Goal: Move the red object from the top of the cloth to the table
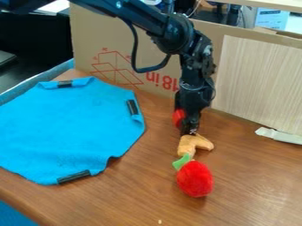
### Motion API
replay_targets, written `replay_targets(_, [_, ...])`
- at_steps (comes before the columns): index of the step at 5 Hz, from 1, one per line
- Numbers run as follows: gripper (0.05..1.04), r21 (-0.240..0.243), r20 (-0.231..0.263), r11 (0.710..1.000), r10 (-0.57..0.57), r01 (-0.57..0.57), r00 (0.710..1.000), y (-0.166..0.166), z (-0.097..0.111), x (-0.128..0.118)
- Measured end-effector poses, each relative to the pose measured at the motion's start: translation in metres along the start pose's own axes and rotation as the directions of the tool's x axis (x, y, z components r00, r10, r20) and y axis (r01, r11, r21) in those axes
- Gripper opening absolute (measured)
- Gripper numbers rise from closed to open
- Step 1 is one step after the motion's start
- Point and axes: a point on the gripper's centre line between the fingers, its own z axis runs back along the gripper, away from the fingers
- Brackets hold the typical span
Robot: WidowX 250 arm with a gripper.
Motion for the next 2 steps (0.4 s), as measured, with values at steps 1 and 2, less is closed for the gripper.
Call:
replay_targets(1, [1.001, -0.029, 0.067, 0.998, 0.059, -0.057, 0.996, 0.007, 0.03, -0.01])
replay_targets(2, [1.001, -0.087, 0.157, 0.99, 0.12, -0.107, 0.98, 0.017, 0.067, -0.042])
